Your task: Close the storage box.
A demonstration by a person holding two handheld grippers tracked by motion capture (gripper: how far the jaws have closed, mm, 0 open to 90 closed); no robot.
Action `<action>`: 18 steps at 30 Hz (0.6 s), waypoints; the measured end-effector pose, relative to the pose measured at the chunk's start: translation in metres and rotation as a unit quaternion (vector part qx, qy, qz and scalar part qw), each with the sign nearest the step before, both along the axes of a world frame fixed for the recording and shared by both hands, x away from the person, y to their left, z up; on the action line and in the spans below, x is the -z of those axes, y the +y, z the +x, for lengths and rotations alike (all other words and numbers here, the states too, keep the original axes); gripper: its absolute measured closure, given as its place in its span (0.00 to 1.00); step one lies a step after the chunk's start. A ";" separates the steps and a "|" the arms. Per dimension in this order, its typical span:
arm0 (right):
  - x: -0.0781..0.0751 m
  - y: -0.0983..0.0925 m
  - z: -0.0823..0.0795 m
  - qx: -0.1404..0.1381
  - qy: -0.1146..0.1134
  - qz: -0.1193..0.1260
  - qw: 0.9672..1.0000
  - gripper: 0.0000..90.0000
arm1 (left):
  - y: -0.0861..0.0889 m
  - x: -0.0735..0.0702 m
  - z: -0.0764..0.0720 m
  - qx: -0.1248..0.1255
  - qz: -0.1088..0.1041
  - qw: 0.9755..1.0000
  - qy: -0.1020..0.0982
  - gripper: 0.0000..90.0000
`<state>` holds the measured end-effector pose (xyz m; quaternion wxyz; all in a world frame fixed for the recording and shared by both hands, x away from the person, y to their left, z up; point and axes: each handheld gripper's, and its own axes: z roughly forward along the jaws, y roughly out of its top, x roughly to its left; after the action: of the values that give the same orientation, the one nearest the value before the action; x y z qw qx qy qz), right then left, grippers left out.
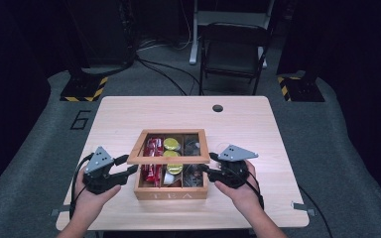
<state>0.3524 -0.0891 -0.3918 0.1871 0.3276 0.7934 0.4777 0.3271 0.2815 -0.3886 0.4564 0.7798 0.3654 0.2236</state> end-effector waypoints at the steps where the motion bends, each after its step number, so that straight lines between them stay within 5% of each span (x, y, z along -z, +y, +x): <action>1: 0.001 0.000 -0.001 0.002 0.001 0.000 1.000 0.55 | 0.000 0.001 -0.001 0.000 0.004 1.000 0.001 0.56; 18: 0.021 0.001 -0.014 -0.004 0.005 -0.016 1.000 0.54 | 0.001 0.024 -0.011 0.003 -0.001 1.000 0.017 0.56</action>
<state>0.3384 -0.0885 -0.4131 0.1869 0.3238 0.8030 0.4640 0.3164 0.2823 -0.4128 0.4517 0.7841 0.3708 0.2088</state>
